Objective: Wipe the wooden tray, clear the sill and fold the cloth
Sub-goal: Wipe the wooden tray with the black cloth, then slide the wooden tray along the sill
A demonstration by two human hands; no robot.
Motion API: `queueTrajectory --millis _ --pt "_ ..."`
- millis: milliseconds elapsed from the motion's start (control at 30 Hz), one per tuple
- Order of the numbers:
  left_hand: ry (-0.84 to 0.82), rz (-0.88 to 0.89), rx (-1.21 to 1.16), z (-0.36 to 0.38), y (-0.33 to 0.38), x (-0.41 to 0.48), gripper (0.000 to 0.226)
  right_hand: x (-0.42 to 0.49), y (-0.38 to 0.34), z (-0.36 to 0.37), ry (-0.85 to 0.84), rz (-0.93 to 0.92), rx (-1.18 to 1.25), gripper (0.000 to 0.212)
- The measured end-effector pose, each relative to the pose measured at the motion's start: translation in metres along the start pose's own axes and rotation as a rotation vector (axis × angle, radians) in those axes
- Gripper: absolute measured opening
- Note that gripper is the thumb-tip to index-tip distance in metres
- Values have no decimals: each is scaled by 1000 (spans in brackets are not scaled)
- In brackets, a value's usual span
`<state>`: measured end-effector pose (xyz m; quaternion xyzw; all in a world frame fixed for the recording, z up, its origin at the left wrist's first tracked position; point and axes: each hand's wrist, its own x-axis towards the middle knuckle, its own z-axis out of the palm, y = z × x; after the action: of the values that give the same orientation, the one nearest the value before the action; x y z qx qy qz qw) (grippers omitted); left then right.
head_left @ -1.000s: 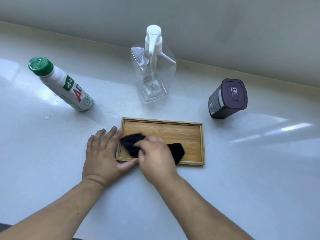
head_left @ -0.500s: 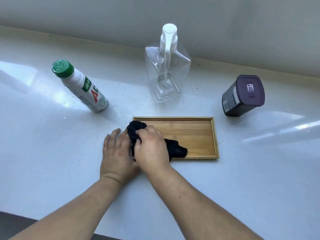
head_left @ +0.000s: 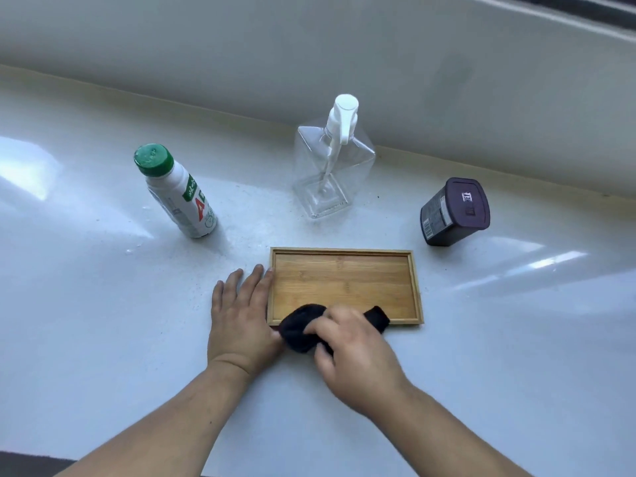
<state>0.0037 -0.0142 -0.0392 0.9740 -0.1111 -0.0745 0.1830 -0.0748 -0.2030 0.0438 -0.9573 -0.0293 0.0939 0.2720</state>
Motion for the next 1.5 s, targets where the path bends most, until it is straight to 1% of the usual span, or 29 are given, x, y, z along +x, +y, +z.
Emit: queueTrajectory --millis 33,100,133,167,200,233,267,300,333,367,400,433,467,500,567,600,667,733,867,1000,1100,1200,1267,1433,1500 --pt "-13 -3 -8 -1 0 0 100 -14 -7 7 -83 -49 -33 27" --pt "-22 -6 -9 -5 1 0 98 -34 -12 17 -288 -70 -118 32" --pt "-23 -6 -11 -7 1 0 95 -42 -10 19 -367 -78 -127 34" --pt "-29 -10 -25 -9 1 1 92 -46 -9 17 -399 -56 -71 36" --pt "-38 -18 -50 -11 1 1 89 -47 -8 10 -378 33 71 36" --pt "-47 -31 -86 -13 1 2 85 -44 -6 0 -307 156 232 35" --pt "-57 -47 -129 -16 0 2 81 -40 1 -11 -171 282 329 33" --pt "-64 -65 -176 -19 1 3 76 -32 12 -23 -10 386 357 32" --pt "-64 -83 -218 -22 1 4 68 -24 25 -34 127 482 333 34" --pt "-58 -102 -249 -27 2 5 59 -15 39 -45 211 583 325 39" --pt "-59 -124 -274 -32 5 6 50 -6 51 -54 242 695 355 46" --pt "-82 -150 -303 -38 9 9 45 1 61 -61 229 800 425 51" --pt "-134 -181 -337 -44 14 13 44 6 69 -63 200 875 501 55" --pt "-215 -218 -376 -51 20 17 44 10 74 -63 176 911 559 55" --pt "-368 -277 -425 -64 34 24 41 11 79 -63 181 933 619 48" --pt "-412 -288 -426 -69 40 26 39 8 81 -65 208 934 657 42" --pt "-454 -291 -421 -78 52 26 37 -3 88 -71 266 932 721 34" --pt "-484 -274 -426 -82 68 23 36 -22 99 -81 323 937 743 30" --pt "-569 -226 -491 -77 126 15 34 -71 139 -106 432 975 743 34" --pt "-643 -191 -534 -55 206 14 37 -116 201 -141 482 992 738 41" --pt "-640 -180 -541 -33 273 21 36 -137 254 -176 494 956 683 52" --pt "-625 -182 -557 -14 342 32 36 -152 309 -214 530 988 739 43" --pt "-595 -181 -561 -3 385 43 35 -156 345 -241 531 991 741 43" --pt "-542 -188 -568 21 479 87 28 -141 427 -301 532 970 744 57" --pt "-523 -196 -570 32 507 110 34 -126 456 -321 519 966 754 62"
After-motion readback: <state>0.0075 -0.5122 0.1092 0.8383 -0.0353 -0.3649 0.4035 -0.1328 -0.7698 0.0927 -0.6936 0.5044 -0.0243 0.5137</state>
